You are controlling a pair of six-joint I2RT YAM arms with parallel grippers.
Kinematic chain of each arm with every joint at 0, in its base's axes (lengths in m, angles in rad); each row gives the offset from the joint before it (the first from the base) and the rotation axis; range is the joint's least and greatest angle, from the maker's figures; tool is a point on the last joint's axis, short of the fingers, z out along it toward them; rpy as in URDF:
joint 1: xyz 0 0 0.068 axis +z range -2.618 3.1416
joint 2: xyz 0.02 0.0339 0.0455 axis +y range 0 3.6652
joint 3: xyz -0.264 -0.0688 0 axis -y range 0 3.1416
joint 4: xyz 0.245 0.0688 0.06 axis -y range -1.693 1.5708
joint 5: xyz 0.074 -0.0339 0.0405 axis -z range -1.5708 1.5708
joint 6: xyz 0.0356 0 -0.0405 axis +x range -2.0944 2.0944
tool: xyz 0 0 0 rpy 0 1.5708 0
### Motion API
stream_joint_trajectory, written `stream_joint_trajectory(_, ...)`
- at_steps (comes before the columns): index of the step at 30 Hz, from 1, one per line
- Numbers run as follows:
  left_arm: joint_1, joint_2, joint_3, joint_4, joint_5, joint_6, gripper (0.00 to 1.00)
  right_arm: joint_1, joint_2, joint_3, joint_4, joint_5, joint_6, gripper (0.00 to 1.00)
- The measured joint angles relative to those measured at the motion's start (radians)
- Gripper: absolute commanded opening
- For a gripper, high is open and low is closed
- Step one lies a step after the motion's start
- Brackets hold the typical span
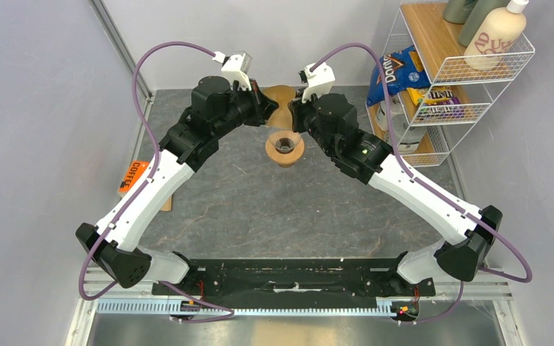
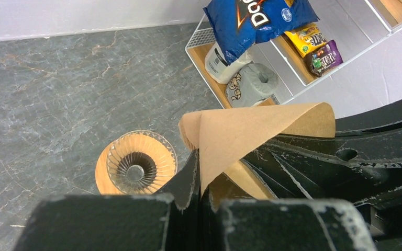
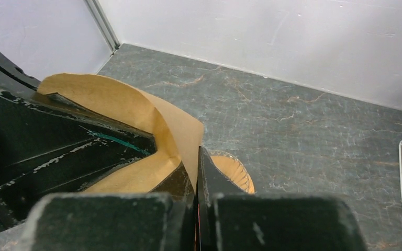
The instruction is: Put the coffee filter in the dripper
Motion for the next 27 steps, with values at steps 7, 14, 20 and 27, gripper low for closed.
stream_joint_trajectory(7,-0.016,0.008,0.000,0.001,0.006,0.000,0.02,0.000,0.000,0.005,0.001,-0.037,0.009,0.00)
stream_joint_trajectory(14,-0.018,0.011,0.000,0.000,0.011,0.000,0.02,-0.001,-0.002,0.005,0.013,-0.087,0.019,0.00)
stream_joint_trajectory(20,-0.018,0.011,0.000,-0.001,0.017,-0.001,0.02,-0.003,-0.003,0.005,0.009,-0.077,0.025,0.00)
stream_joint_trajectory(27,-0.018,0.011,0.002,-0.046,-0.004,0.002,0.37,-0.014,-0.003,0.005,-0.038,-0.025,0.027,0.00)
